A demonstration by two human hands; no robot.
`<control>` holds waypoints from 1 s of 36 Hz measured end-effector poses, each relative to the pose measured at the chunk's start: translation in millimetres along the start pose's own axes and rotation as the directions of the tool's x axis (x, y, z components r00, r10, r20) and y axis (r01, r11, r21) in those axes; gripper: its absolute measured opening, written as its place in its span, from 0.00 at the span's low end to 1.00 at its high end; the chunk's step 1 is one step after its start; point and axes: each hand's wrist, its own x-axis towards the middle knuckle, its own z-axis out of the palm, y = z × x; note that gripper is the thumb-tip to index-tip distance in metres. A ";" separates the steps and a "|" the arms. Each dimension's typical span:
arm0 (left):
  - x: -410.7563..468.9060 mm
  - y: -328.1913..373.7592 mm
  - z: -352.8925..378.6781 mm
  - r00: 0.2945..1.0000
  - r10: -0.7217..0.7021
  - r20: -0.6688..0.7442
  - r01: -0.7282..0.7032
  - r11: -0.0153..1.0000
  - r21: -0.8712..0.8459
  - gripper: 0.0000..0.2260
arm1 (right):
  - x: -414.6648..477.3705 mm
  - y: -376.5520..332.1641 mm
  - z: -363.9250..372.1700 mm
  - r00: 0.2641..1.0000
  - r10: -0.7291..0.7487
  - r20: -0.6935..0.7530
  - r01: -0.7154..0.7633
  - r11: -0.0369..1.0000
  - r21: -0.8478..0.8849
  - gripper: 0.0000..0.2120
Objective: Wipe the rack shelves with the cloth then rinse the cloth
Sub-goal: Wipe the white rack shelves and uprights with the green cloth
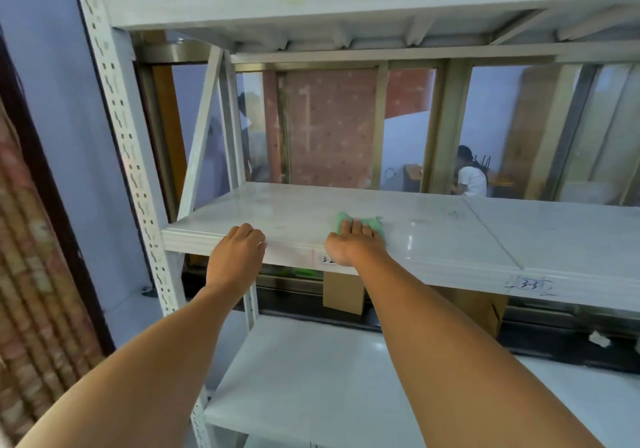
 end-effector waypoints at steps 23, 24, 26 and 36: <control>27.3 -190.2 -25.2 0.974 0.225 0.011 -0.225 0.973 0.048 0.02 | 53.8 -247.1 46.0 0.998 -0.055 -0.002 0.055 0.998 -0.014 0.30; 27.3 -192.6 -25.5 0.970 0.241 0.012 -0.241 0.969 0.050 0.03 | 55.3 -253.5 47.5 0.998 -0.059 -0.002 0.059 0.998 -0.015 0.30; 28.8 -195.4 -24.9 0.963 0.268 -0.001 -0.268 0.963 0.038 0.04 | 58.5 -265.8 50.7 0.997 -0.072 -0.005 0.072 0.997 -0.015 0.31; 35.9 -214.0 -31.6 0.942 0.316 -0.112 -0.316 0.949 0.025 0.07 | 70.1 -300.2 58.0 0.976 -0.217 0.001 0.217 0.975 -0.041 0.33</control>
